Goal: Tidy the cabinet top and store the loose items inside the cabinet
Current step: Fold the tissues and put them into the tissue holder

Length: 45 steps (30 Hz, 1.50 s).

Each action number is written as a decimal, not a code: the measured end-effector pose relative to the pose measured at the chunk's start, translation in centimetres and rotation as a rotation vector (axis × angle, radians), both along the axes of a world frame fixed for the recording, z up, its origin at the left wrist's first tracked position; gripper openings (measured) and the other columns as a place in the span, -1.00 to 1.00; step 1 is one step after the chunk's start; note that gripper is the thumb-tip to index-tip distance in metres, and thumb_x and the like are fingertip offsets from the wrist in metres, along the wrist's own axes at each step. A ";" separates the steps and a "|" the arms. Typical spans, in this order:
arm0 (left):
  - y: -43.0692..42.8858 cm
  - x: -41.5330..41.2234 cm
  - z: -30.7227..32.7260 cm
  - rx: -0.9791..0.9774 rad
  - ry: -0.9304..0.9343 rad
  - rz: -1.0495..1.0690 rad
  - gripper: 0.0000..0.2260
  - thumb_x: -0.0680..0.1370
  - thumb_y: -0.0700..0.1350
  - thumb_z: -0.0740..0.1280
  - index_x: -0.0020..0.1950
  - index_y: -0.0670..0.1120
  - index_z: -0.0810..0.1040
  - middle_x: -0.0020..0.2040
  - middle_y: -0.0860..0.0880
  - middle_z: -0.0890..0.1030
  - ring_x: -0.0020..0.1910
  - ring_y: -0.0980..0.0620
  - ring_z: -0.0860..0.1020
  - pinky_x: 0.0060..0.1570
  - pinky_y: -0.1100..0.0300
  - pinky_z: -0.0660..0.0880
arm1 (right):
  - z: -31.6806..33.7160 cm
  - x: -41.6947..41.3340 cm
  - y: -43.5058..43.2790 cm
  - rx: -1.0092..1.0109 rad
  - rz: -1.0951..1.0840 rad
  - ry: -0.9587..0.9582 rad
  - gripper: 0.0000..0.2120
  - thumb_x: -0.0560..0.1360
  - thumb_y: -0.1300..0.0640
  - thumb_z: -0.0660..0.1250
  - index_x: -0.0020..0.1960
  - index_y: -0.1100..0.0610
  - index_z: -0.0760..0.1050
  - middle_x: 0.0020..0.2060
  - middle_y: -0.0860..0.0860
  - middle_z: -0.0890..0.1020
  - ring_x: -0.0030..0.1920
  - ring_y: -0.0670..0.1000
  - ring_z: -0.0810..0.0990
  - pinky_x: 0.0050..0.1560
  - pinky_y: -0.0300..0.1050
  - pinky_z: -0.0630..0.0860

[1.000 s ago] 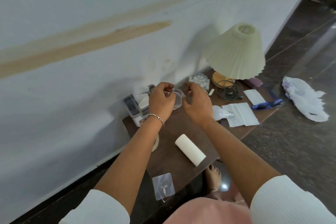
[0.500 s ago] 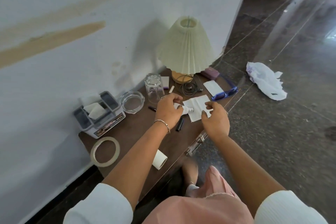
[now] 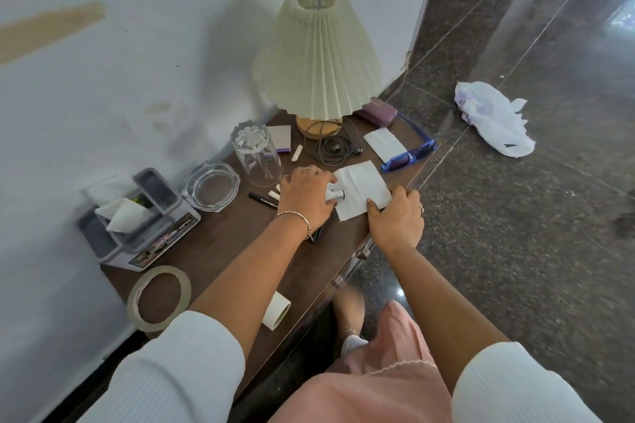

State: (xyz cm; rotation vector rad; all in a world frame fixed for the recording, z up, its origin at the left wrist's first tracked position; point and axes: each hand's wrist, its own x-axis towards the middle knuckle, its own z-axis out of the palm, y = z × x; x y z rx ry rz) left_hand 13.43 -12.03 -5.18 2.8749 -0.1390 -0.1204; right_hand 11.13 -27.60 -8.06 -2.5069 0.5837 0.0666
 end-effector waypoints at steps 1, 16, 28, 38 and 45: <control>0.1 0.1 -0.2 0.002 0.007 0.001 -0.67 0.46 0.09 0.37 0.21 0.12 0.49 0.22 0.03 0.48 0.26 -0.05 0.38 0.20 -0.04 0.30 | 0.0 0.1 0.0 -0.008 0.006 -0.003 -0.57 0.49 -0.07 0.35 0.28 0.11 0.40 0.21 0.09 0.44 0.24 0.15 0.45 0.21 0.11 0.43; 0.2 0.1 -0.8 0.015 0.022 0.006 -0.73 0.45 0.08 0.34 0.12 0.07 0.53 0.09 0.00 0.54 0.17 -0.08 0.45 0.13 -0.04 0.33 | 1.3 -0.5 0.4 0.360 0.000 -0.242 -0.89 0.51 0.21 0.27 -0.01 0.09 0.35 -0.16 -0.05 0.53 -0.16 0.01 0.51 -0.18 -0.05 0.39; -1.4 0.5 2.6 -0.835 -0.091 0.302 -0.45 0.48 0.05 0.38 0.38 -0.13 0.31 0.35 -0.12 0.43 0.34 -0.05 0.40 0.35 0.04 0.36 | 5.5 0.7 1.3 0.985 -0.274 -0.297 -0.72 0.51 0.27 0.32 0.20 0.11 0.46 -0.08 -0.08 0.60 -0.11 -0.13 0.59 -0.21 -0.28 0.54; 0.7 -2.0 7.5 -1.715 0.356 0.791 -0.91 0.49 -0.14 0.39 -0.05 -0.13 0.56 -0.21 -0.11 0.58 -0.22 -0.02 0.56 -0.34 0.18 0.58 | 10.0 -0.1 4.4 1.120 -0.009 -0.293 -0.70 0.51 0.41 0.27 0.18 0.20 0.56 -0.07 0.04 0.70 -0.14 -0.08 0.70 -0.15 -0.24 0.62; 4.8 -4.4 9.1 -1.869 0.329 0.751 -0.62 0.54 0.14 0.27 0.13 -0.14 0.56 -0.12 -0.14 0.64 -0.16 -0.07 0.61 -0.20 0.11 0.58 | 12.1 -1.9 8.3 0.729 0.363 -0.305 -0.56 0.42 0.51 0.18 0.14 0.17 0.62 0.21 0.04 0.54 0.24 0.01 0.51 0.25 -0.17 0.48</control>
